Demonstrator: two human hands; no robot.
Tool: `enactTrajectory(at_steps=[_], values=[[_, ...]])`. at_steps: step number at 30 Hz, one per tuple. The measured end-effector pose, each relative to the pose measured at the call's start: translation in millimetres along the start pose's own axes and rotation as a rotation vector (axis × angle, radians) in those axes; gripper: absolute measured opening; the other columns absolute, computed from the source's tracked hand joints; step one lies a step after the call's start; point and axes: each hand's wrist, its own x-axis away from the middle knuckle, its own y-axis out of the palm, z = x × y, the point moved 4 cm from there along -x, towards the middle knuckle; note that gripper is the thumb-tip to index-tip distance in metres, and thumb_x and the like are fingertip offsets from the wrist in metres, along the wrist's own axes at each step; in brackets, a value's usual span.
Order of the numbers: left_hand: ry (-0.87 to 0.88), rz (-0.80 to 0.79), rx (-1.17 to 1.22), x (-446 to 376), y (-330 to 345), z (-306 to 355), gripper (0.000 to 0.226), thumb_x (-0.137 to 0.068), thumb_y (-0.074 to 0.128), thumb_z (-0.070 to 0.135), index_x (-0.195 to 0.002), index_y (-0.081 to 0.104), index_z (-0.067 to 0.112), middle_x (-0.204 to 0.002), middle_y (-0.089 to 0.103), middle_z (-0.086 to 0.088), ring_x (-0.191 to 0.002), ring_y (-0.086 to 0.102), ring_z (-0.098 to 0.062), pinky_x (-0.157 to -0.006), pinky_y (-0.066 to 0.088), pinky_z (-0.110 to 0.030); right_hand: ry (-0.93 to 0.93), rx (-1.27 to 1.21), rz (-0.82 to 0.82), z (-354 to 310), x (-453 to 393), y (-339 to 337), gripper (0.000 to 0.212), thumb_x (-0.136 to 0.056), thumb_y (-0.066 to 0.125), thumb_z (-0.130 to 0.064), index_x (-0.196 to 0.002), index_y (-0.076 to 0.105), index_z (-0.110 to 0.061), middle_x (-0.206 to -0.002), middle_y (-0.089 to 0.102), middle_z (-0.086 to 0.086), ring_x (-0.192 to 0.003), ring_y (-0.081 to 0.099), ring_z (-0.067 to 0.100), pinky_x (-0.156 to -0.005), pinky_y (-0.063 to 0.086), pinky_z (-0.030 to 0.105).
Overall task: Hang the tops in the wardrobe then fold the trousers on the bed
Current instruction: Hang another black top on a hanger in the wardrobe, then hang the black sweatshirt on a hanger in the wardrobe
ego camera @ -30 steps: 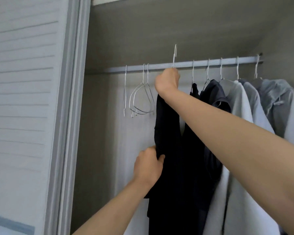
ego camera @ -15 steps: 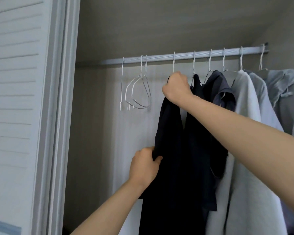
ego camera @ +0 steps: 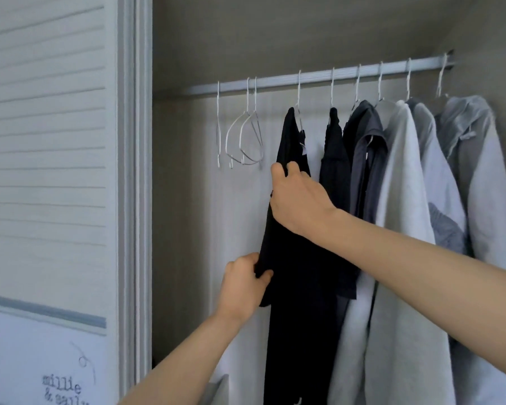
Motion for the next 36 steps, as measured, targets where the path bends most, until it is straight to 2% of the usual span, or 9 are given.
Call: enactTrajectory(at_steps=[2,5,8,11,15,20,28,33,36], values=[[-0.015,0.011,0.001,22,-13,1,0.03,-0.087,0.066,0.01,-0.062,0.048,0.014,-0.054,0.051,0.006,-0.047,0.046,-0.004,-0.047,0.036,-0.011,-0.03,-0.021,-0.02,-8,22,-6,0.04,-0.09,0.048,-0.013,-0.128,0.036,-0.007,-0.119,0.046,0.017,-0.09,0.05,0.027,-0.056,0.032,0.031],[-0.07,-0.013,0.026,57,-34,0,0.021,-0.088,0.065,0.013,-0.072,0.058,0.001,-0.061,0.065,-0.006,-0.051,0.058,-0.003,-0.052,0.045,-0.012,-0.069,-0.02,-0.047,-21,59,-18,0.042,-0.089,0.049,-0.017,-0.128,0.038,-0.006,-0.115,0.049,0.013,-0.091,0.05,0.025,-0.05,0.031,0.03],[-0.123,-0.027,0.115,99,-59,-1,0.008,-0.09,0.064,0.015,-0.083,0.068,0.014,-0.076,0.073,0.0,-0.064,0.069,-0.01,-0.072,0.056,-0.028,-0.119,-0.041,-0.039,-37,96,-32,0.042,-0.091,0.049,-0.02,-0.129,0.041,-0.004,-0.109,0.054,0.01,-0.09,0.05,0.024,-0.05,0.034,0.031],[-0.132,0.003,0.115,147,-92,2,0.014,-0.093,0.06,0.014,-0.086,0.066,0.024,-0.079,0.073,0.001,-0.064,0.068,-0.009,-0.065,0.051,-0.014,-0.172,-0.084,-0.047,-57,134,-51,0.039,-0.094,0.044,-0.022,-0.129,0.042,-0.007,-0.103,0.056,0.005,-0.09,0.051,0.023,-0.057,0.042,0.032],[-0.207,0.014,0.075,228,-136,0,0.012,-0.096,0.057,0.017,-0.092,0.065,0.024,-0.073,0.072,0.007,-0.063,0.067,-0.007,-0.069,0.053,-0.022,-0.212,-0.278,-0.066,-94,193,-73,0.042,-0.096,0.04,-0.027,-0.133,0.044,-0.008,-0.097,0.061,0.004,-0.087,0.055,0.025,-0.06,0.05,0.037],[-0.277,0.078,-0.136,326,-188,-2,0.012,-0.096,0.055,0.032,-0.104,0.064,0.031,-0.074,0.071,0.017,-0.07,0.067,0.0,-0.076,0.055,-0.03,-0.314,-0.686,-0.116,-152,269,-104,0.038,-0.098,0.04,-0.028,-0.131,0.049,-0.012,-0.101,0.066,0.0,-0.094,0.059,0.023,-0.072,0.051,0.039],[-0.632,0.314,-0.332,515,-237,38,0.019,-0.095,0.055,0.033,-0.11,0.065,0.028,-0.074,0.071,0.017,-0.073,0.067,0.001,-0.075,0.056,-0.036,-0.534,-1.135,-0.275,-244,390,-145,0.045,-0.093,0.032,-0.038,-0.127,0.053,-0.015,-0.099,0.066,-0.008,-0.092,0.058,0.018,-0.073,0.047,0.033],[-0.982,0.592,-0.445,659,-233,91,0.015,-0.095,0.056,0.035,-0.107,0.064,0.036,-0.072,0.07,0.018,-0.07,0.066,-0.001,-0.072,0.056,-0.036,-0.791,-1.386,-0.393,-283,483,-183,0.039,-0.095,0.037,-0.035,-0.123,0.055,-0.014,-0.097,0.063,-0.008,-0.092,0.058,0.015,-0.075,0.049,0.03],[-1.182,0.743,-0.537,750,-222,131,0.01,-0.093,0.056,0.039,-0.102,0.06,0.042,-0.07,0.07,0.014,-0.065,0.065,-0.007,-0.069,0.055,-0.036,-0.935,-1.491,-0.44,-298,546,-214,0.04,-0.093,0.038,-0.034,-0.119,0.058,-0.012,-0.088,0.061,-0.008,-0.084,0.059,0.017,-0.069,0.049,0.032]])
